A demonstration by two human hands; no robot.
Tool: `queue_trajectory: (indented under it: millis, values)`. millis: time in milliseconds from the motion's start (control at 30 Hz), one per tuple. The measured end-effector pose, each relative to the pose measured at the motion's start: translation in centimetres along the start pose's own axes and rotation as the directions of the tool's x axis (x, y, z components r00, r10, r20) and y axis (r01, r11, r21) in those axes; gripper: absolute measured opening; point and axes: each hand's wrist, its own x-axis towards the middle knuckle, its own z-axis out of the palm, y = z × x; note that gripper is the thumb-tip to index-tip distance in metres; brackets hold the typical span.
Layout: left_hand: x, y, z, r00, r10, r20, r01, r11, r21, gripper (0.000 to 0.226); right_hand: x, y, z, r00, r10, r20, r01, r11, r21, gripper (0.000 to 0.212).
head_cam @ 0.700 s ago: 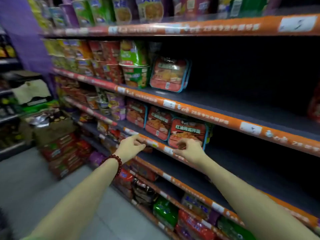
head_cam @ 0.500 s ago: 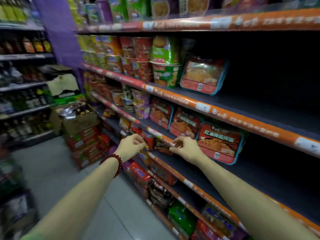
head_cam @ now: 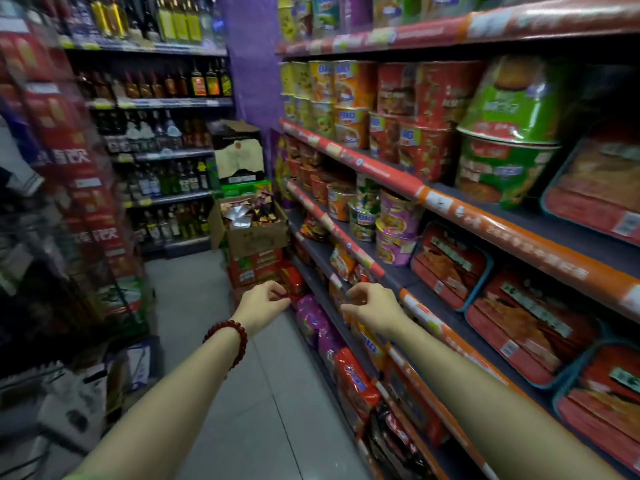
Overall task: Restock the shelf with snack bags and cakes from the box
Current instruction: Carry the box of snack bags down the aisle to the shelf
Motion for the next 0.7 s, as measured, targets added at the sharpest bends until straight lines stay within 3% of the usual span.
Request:
queue_trajectory:
  millis: [333, 700]
  values:
    - [14.1, -2.2, -6.1, 0.973, -0.169, -0.156, 0.163, 0.985, -0.051, 0.028, 20.3, -3.9, 3.0, 0.977, -0.145, 0.154, 0.139, 0.989, 0.05, 0.038]
    - [28.0, -7.8, -10.9, 0.943, -0.252, -0.218, 0.245, 0.968, -0.062, 0.03, 37.2, -7.7, 9.5, 0.957, -0.179, 0.228, 0.167, 0.983, 0.073, 0.038]
